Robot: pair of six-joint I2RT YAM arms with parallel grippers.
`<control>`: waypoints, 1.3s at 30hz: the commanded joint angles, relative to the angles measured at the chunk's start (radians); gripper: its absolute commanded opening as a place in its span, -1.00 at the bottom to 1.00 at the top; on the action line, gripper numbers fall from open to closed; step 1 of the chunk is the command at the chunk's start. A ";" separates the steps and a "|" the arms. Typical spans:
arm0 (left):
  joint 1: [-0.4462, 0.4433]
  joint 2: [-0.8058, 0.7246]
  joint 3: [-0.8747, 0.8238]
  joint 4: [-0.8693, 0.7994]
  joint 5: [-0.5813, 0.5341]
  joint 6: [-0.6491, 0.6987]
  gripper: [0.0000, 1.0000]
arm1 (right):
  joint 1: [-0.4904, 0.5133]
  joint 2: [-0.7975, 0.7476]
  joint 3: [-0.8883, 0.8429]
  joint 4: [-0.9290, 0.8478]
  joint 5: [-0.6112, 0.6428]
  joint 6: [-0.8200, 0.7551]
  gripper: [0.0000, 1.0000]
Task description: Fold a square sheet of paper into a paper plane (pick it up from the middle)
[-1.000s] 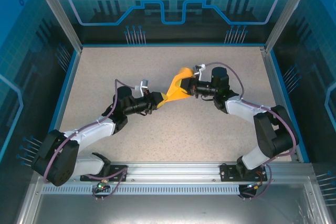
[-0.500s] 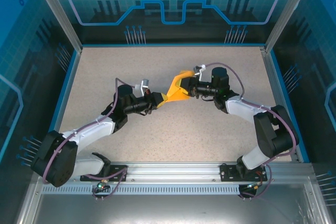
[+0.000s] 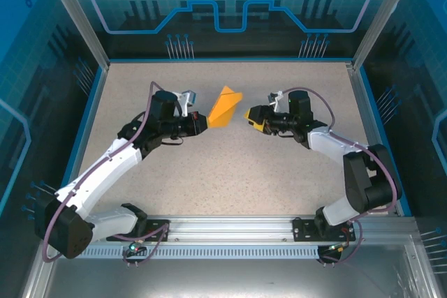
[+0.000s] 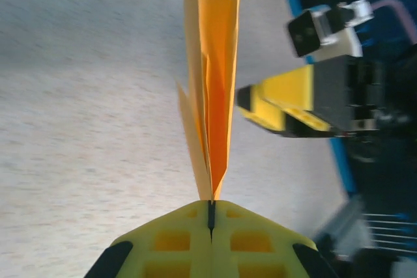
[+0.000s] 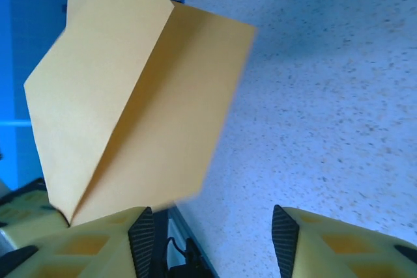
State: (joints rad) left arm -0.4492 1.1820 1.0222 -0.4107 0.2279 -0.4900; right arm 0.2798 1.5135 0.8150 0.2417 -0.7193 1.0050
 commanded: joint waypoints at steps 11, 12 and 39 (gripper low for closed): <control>-0.312 0.185 0.189 -0.347 -0.991 0.562 -1.00 | -0.036 -0.070 -0.001 -0.179 0.047 -0.122 0.15; -0.346 0.213 0.182 -0.326 -1.036 0.595 -1.00 | -0.037 -0.074 -0.002 -0.184 0.046 -0.124 0.14; -0.732 0.605 -0.008 0.073 -0.992 0.780 -0.73 | 0.016 0.019 -0.131 -0.102 0.003 -0.083 -0.27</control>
State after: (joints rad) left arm -1.1725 1.7798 1.0294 -0.3779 -0.8097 0.2752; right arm 0.2718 1.5013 0.7006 0.1066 -0.6964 0.9150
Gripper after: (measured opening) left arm 0.114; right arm 0.371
